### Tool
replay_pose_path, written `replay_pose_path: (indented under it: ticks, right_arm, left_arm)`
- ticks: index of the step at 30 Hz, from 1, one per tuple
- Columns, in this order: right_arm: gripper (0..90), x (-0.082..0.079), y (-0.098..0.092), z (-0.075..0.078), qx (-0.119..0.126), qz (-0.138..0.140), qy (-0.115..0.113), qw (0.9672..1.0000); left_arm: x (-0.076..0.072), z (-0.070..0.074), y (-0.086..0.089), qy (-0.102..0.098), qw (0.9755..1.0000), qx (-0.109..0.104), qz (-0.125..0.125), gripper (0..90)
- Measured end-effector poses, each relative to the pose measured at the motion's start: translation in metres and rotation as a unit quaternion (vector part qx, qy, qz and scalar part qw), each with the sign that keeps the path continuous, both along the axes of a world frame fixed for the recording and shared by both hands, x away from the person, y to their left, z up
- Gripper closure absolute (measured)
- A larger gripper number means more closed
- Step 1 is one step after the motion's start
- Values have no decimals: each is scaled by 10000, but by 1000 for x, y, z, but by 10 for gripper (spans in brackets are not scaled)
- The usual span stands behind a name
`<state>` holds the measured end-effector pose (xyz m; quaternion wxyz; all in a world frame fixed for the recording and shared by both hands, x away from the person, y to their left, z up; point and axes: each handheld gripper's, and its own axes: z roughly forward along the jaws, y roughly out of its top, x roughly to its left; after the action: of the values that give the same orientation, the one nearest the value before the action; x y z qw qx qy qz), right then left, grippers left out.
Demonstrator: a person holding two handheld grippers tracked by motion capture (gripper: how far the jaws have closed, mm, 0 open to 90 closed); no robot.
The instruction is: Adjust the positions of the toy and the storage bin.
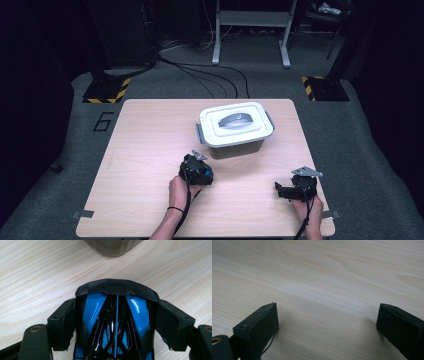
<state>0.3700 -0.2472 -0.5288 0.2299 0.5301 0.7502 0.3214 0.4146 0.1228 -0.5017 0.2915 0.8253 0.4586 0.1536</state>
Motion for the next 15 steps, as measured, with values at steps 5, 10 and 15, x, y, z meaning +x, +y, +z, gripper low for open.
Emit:
replay_pose_path:
  ticks: [5,10,15]
  right_arm:
    - [38,0,0,0,-3,0,-19,10000]
    - [39,0,0,0,2,-2,-17,10000]
    - [40,0,0,0,0,-12,-20,10000]
  left_arm:
    - [-8,3,7,-250,9996,-137,34,246]
    - [-15,9,14,-404,9987,-307,42,247]
    - [-26,19,24,-656,9965,-510,16,248]
